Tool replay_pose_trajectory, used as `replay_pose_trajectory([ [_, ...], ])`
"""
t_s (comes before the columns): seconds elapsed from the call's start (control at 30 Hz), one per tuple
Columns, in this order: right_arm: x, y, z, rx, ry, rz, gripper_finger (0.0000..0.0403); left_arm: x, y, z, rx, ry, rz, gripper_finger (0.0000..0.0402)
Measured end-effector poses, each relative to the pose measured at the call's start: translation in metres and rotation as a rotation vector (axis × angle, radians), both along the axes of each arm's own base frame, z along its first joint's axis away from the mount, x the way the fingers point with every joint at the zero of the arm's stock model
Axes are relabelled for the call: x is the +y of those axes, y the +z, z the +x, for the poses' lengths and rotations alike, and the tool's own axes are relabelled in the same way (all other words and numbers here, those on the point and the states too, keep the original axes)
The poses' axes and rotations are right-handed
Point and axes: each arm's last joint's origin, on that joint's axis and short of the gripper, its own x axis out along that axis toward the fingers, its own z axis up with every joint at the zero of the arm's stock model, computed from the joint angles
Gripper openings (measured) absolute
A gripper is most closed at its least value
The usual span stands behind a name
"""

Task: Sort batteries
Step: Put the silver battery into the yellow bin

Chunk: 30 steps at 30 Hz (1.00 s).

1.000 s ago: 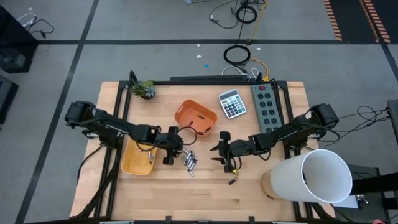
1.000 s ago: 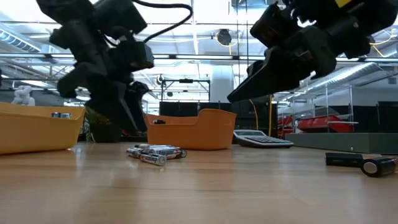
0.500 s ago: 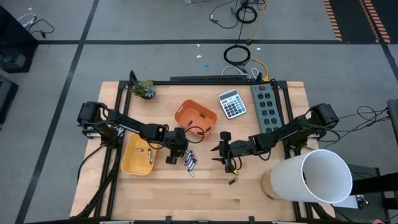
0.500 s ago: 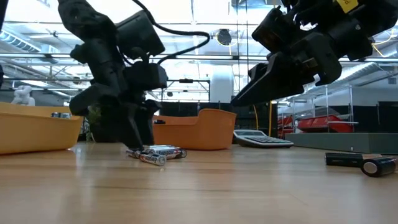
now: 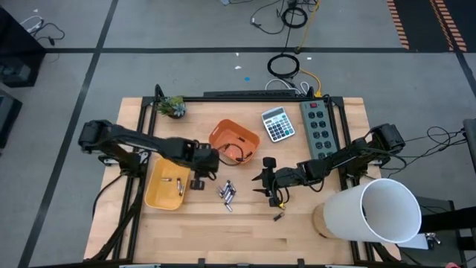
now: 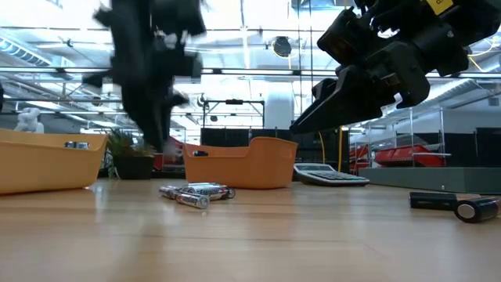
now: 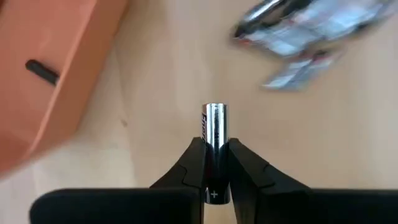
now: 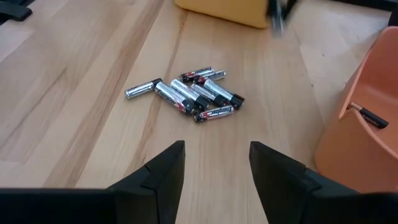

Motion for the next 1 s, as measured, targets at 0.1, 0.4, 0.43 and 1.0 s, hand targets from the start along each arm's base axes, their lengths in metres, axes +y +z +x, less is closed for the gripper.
replay_pose_trajectory([
  [0.1, 0.0, 0.0, 0.0, -0.003, 0.005, -0.008, 0.0171, -0.004, 0.028, -0.01, 0.103, 0.145, -0.202, 0.0043],
  [0.4, 0.0, 0.0, 0.0, -0.001, 0.006, -0.008, 0.0171, -0.024, 0.022, -0.07, 0.583, 0.51, -0.007, 0.0093],
  [0.43, 0.0, 0.0, 0.0, -0.001, 0.006, -0.008, 0.0171, -0.026, 0.019, -0.073, 0.6, 0.531, 0.001, 0.0115],
  [1.0, 0.001, -0.001, -0.001, 0.014, -0.001, 0.017, 0.0171, -0.043, 0.016, 0.001, -0.048, 0.303, -0.108, 0.0218],
])
